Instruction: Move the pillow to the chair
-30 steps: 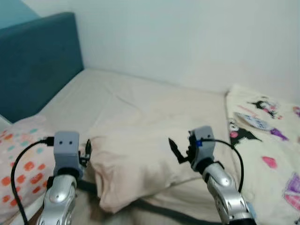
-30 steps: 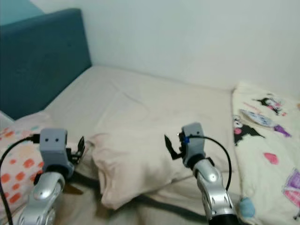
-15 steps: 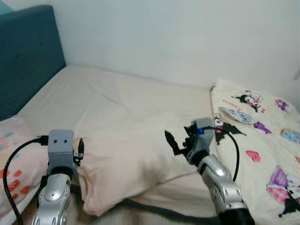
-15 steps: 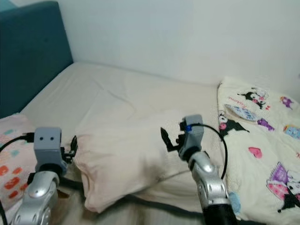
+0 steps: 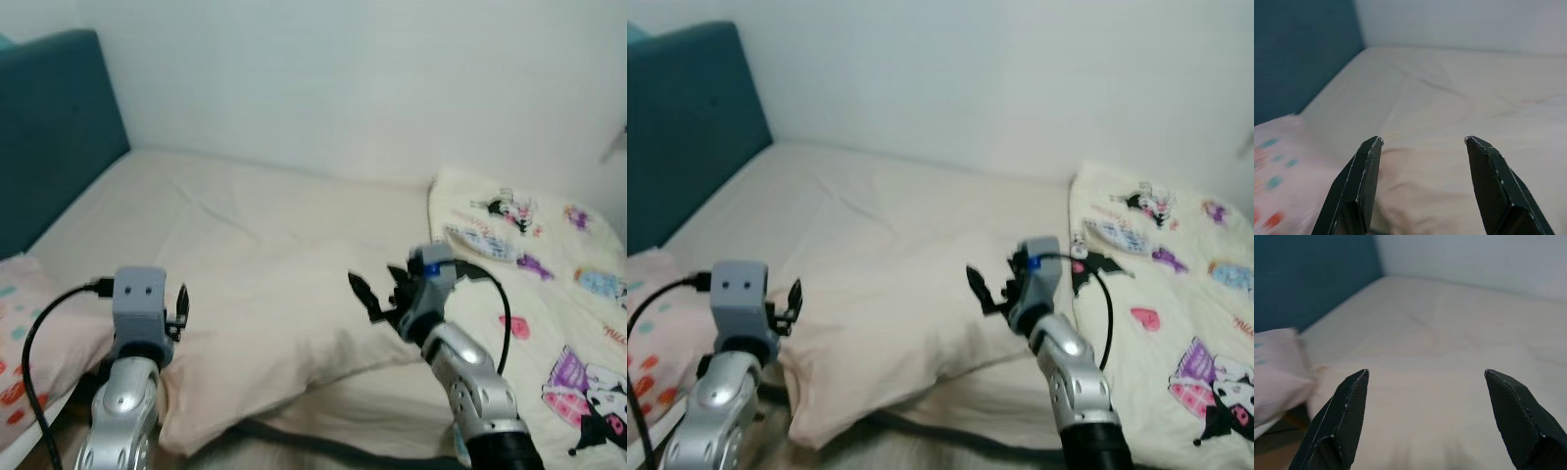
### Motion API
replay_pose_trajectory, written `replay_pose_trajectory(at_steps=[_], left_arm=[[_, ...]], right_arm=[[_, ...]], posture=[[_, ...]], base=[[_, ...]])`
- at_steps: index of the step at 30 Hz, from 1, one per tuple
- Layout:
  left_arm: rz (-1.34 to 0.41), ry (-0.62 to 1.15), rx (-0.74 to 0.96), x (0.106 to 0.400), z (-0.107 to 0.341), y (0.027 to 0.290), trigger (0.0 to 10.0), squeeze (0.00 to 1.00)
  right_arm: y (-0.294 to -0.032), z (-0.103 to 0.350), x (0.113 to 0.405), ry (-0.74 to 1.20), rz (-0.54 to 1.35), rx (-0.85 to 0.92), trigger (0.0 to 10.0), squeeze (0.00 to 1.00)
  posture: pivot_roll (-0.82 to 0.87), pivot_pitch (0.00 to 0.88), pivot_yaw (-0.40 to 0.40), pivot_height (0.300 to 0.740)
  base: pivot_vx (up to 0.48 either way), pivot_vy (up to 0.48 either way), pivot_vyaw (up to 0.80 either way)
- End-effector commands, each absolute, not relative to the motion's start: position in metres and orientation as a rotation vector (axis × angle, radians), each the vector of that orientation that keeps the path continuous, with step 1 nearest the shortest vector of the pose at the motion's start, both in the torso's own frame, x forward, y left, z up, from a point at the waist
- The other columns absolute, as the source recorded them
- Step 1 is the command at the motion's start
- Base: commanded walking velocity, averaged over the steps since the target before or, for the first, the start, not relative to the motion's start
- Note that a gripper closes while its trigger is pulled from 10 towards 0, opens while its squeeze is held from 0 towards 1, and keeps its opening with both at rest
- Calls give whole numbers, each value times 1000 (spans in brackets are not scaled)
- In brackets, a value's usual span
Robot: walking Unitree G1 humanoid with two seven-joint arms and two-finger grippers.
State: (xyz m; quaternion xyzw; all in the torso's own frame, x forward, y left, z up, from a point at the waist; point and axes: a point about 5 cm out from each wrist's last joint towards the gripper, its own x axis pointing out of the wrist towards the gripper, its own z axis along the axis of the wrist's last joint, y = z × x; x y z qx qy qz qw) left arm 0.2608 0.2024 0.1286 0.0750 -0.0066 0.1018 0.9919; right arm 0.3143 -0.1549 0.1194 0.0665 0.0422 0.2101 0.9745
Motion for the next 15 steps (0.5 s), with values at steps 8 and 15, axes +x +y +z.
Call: replay_pose_trajectory(at_steps=[8,15], left_arm=[[209,17,146,260,123,204,10000,0],[201,19,150,260,123,203,10000,0]], right_arm=[[-151,121,314,90,459,151,10000,0],[-151,121,313,92,466,146,10000,0]], posture=[[-51,0,-97,715],[-53,0,-101,715]], base=[[0,0,781],[0,0,781]])
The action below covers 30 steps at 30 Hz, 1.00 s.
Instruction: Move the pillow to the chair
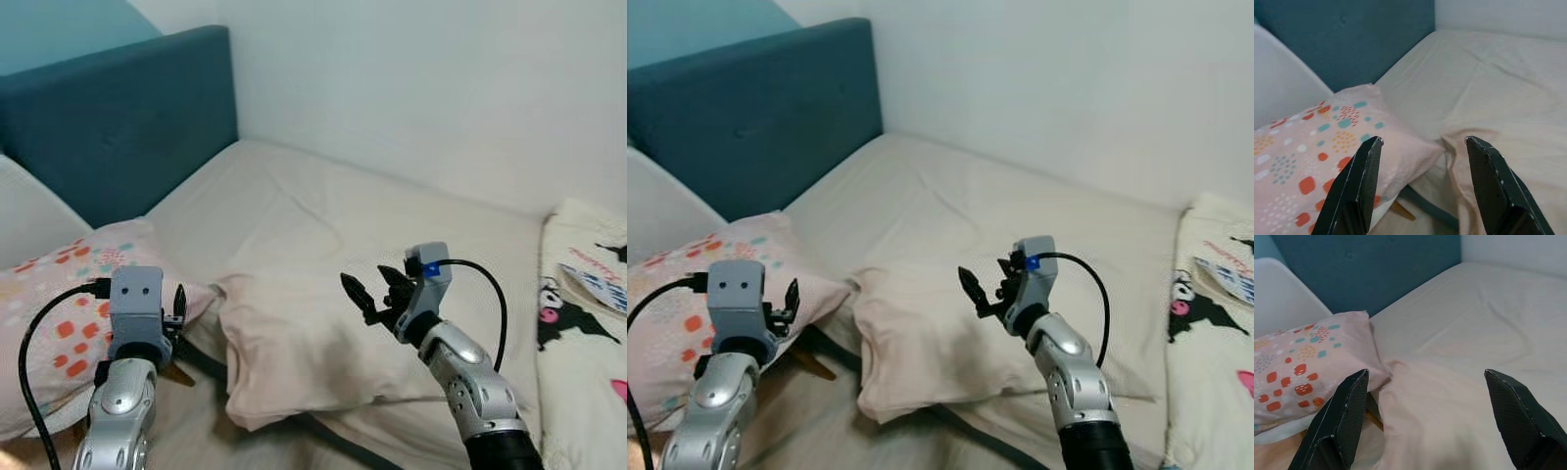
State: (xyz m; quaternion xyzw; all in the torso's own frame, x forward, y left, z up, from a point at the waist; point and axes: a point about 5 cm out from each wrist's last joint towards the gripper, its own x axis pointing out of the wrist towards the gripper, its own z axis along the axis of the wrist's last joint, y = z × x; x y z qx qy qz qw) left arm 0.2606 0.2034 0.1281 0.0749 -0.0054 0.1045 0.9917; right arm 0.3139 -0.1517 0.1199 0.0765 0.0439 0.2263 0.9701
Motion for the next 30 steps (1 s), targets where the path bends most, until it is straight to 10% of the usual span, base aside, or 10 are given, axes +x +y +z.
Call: replay_pose_trajectory(at_steps=[1,30], left_arm=[[198,20,152,261,123,203,10000,0],[162,47,160,262,118,199,10000,0]], right_arm=[[-151,121,313,93,465,147,10000,0],[-156,109,317,180,367,178,10000,0]], posture=[[-53,0,-102,715],[-55,0,-99,715]], base=[[0,0,781],[0,-221,108]])
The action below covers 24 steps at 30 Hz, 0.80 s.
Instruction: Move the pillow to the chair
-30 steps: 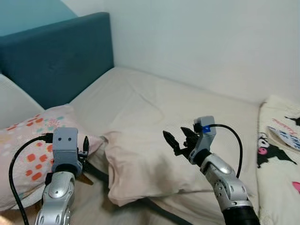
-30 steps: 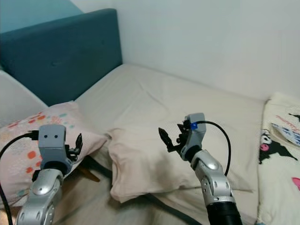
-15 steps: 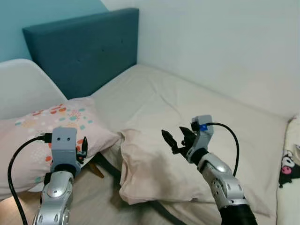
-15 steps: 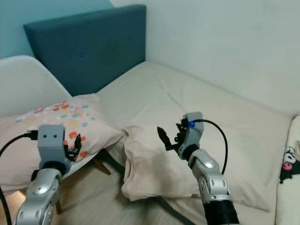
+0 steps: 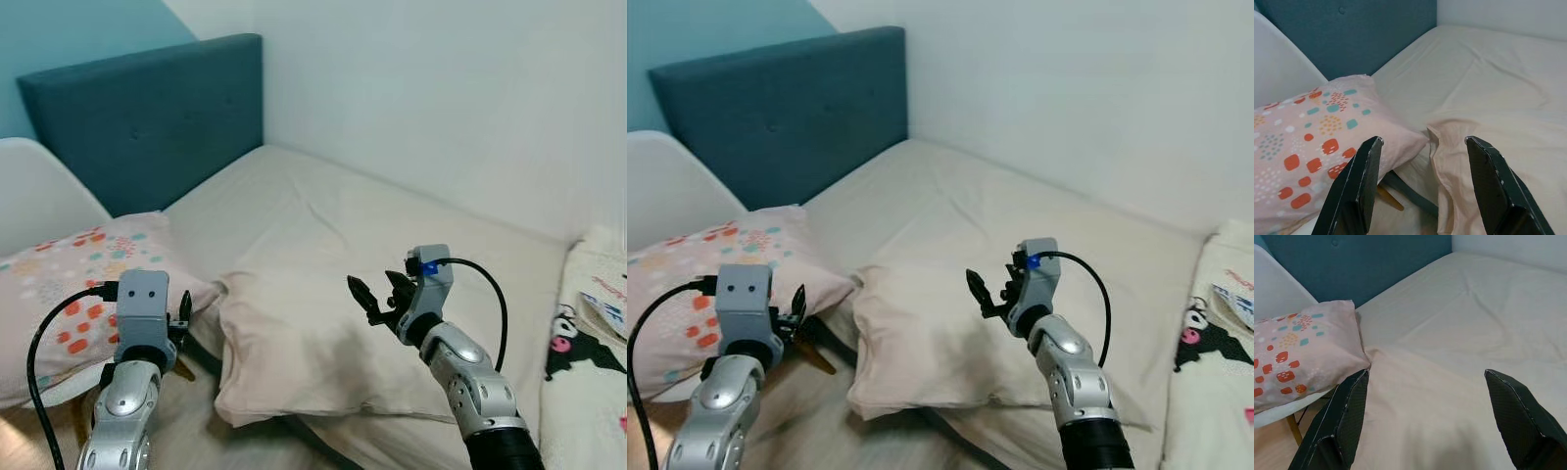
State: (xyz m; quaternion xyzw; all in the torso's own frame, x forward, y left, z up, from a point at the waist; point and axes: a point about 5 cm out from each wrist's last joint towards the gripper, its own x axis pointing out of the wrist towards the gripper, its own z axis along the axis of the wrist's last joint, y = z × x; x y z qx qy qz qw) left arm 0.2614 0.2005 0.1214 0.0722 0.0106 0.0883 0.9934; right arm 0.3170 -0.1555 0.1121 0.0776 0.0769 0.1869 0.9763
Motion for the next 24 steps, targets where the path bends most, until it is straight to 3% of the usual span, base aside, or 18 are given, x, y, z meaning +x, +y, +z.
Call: replay_pose_trajectory(at_steps=[1,6,12,24], left_arm=[[162,47,160,262,118,199,10000,0],[162,45,153,262,118,199,10000,0],[189,34,132,262,119,204,10000,0],[199,9,143,263,123,209,10000,0]], right_arm=[[-156,109,317,180,367,178,10000,0],[-162,106,319,203,331,236,10000,0],[-170,99,320,261,271,312,10000,0],[-184,83,318,372,207,464,10000,0]], posture=[[-55,0,-99,715],[-56,0,-99,715],[-56,0,-104,715],[-57,0,-107,655]], base=[[0,-480,0],[0,-480,0],[0,0,0],[0,0,0]])
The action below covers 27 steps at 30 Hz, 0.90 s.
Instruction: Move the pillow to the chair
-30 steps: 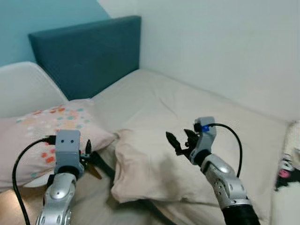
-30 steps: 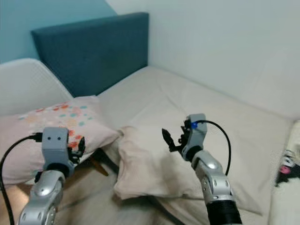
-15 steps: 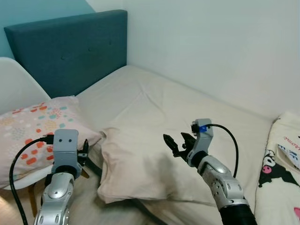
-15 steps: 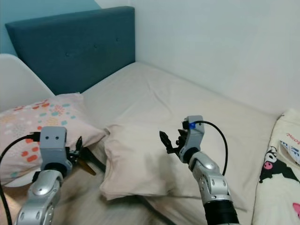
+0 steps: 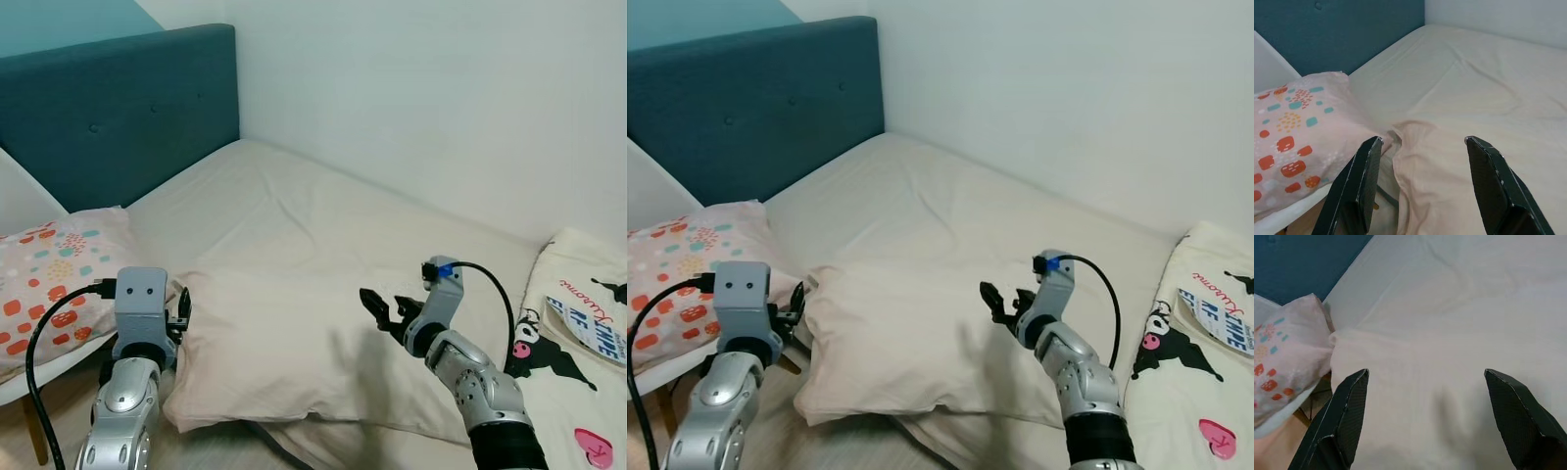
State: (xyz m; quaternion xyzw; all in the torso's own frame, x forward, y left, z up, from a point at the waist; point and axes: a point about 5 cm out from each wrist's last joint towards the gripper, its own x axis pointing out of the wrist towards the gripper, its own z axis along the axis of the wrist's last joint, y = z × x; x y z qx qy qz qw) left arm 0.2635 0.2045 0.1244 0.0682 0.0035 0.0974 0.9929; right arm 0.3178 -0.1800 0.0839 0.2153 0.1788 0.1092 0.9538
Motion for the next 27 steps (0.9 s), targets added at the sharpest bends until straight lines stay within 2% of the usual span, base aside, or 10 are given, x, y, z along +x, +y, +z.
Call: replay_pose_trajectory(at_steps=[1,13,19,27], left_arm=[[204,4,147,263,124,211,10000,0],[150,-32,215,261,126,208,10000,0],[151,-35,216,261,126,209,10000,0],[152,-47,221,259,127,210,10000,0]], right_arm=[[-186,82,318,375,199,471,10000,0],[-201,74,318,395,127,526,10000,0],[-205,75,319,384,113,566,10000,0],[-215,71,322,351,76,710,10000,0]], posture=[[-57,0,-107,650],[-58,0,-106,590],[-57,0,-105,575],[-55,0,-102,540]], base=[[0,0,0],[0,0,0],[0,0,0],[0,0,0]])
